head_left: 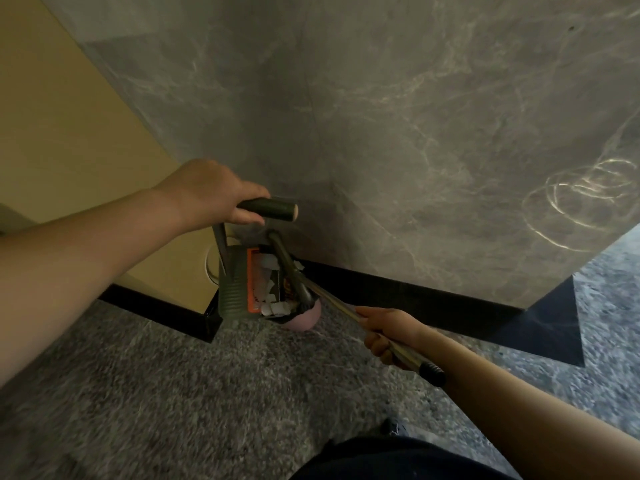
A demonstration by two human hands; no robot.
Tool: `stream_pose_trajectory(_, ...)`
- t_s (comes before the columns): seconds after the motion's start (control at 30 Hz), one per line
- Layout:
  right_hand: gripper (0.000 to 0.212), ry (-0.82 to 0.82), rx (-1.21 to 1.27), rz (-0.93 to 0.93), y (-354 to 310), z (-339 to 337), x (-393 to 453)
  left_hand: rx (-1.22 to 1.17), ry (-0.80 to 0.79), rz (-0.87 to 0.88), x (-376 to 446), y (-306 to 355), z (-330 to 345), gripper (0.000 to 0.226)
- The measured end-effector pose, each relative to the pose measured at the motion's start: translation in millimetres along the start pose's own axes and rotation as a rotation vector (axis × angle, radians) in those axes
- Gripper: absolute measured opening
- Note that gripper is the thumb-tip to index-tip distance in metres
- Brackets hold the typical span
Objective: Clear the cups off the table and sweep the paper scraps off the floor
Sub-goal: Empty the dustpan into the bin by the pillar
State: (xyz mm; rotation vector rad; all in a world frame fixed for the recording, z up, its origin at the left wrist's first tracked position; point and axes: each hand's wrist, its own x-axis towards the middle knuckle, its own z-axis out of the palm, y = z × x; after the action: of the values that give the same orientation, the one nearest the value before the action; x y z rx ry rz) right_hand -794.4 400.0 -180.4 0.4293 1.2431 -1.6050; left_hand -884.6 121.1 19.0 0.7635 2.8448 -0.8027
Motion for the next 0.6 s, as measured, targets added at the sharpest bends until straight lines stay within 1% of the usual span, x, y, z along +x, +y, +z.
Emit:
stream_pose_trajectory(0.03,0.048,-0.002,0.001,-0.001,-1,0,0,0.015,0.019,0.006,0,-2,-1,0.053)
stream_pose_trajectory(0.13,0.047,0.004,-0.005,0.001,-4,1,2,0.018,0.081,0.026,0,-7,-2,0.070)
stream_pose_trajectory(0.23,0.047,0.012,-0.013,0.006,-4,2,5,0.026,0.051,0.065,2,-2,0,0.062)
stream_pose_trajectory(0.37,0.047,-0.003,0.004,0.003,-4,-1,4,0.037,0.100,0.029,0,-11,-2,0.072)
stream_pose_trajectory(0.5,0.040,0.001,0.009,0.007,-4,2,5,0.034,0.049,0.063,1,-1,6,0.055)
stream_pose_trajectory(0.6,0.031,-0.010,0.036,0.008,-4,3,2,0.013,0.065,-0.009,-2,-18,-4,0.054)
